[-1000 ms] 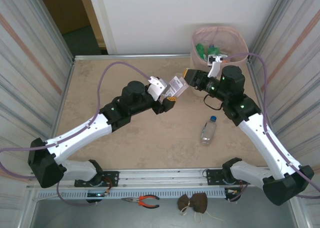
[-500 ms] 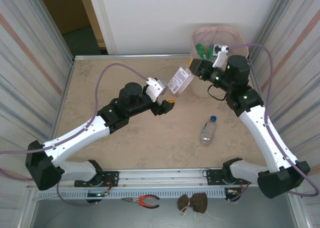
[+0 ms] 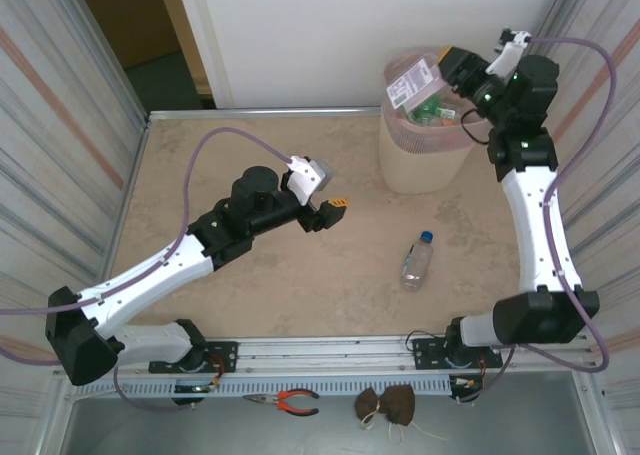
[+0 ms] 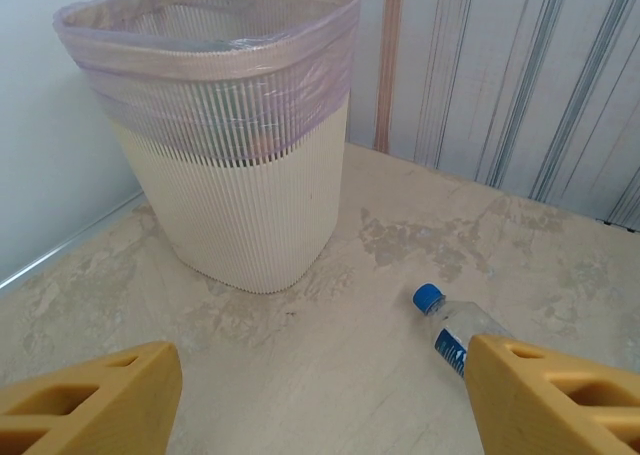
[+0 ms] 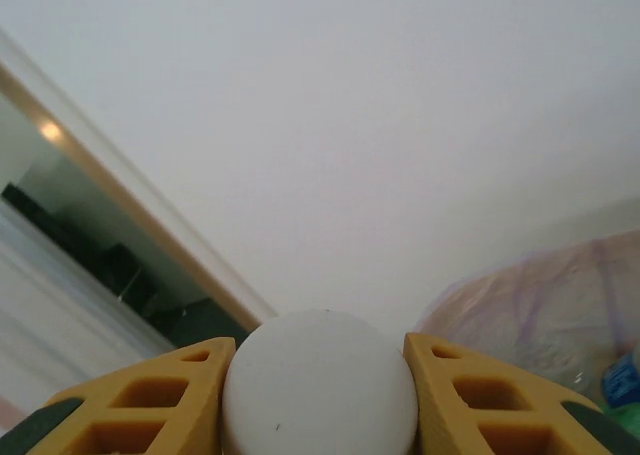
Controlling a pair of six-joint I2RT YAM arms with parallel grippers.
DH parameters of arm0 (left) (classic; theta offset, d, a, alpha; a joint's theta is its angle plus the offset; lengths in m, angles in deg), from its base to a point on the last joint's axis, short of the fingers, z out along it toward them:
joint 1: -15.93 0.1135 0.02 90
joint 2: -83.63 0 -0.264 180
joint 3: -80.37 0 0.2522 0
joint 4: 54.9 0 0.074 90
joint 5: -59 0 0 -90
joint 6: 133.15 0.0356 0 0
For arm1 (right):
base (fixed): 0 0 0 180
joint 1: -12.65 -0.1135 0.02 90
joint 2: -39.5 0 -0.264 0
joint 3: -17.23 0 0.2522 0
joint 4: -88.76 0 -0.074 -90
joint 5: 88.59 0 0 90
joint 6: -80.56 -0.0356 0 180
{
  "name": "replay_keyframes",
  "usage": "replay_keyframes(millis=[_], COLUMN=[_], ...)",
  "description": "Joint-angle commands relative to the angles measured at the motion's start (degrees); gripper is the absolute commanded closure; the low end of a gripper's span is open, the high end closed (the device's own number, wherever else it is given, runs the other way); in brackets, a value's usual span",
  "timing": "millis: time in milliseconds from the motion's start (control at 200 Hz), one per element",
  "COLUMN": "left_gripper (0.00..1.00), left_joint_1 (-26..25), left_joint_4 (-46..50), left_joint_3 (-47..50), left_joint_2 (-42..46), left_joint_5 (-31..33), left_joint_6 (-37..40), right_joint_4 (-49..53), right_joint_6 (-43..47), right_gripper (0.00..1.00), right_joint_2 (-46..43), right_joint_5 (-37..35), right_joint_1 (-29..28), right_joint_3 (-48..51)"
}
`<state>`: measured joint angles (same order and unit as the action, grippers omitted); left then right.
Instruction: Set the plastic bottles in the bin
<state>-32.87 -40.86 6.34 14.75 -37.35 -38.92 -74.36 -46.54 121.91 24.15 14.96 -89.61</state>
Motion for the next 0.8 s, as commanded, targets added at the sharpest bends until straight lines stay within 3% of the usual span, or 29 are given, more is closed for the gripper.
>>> replay_keyframes(millis=[0, 461, 797], left_gripper=[0.25, 0.25, 0.25], left_joint_1=[0.49, 0.61, 0.62], left_joint_4=[1.10, 1.69, 2.82], left_joint_3=[-0.29, -0.29, -0.24], left_joint_2=[1.55, 1.06, 1.45], left_joint_5=[-0.26, 0.33, 0.93], left_joint_6=[0.61, -0.64, -1.39], right_joint_4=[-4.23, -9.06, -10.28], right_joint_6=[-1.66, -10.30, -18.12], right_gripper=[0.65, 0.70, 0.69], right_joint_2=[3.63, 17.32, 27.61], right_joint_5=[-0.95, -12.03, -10.90], right_joint_1=[2.39, 5.52, 3.71], right_joint_3=[-4.14, -7.63, -12.64])
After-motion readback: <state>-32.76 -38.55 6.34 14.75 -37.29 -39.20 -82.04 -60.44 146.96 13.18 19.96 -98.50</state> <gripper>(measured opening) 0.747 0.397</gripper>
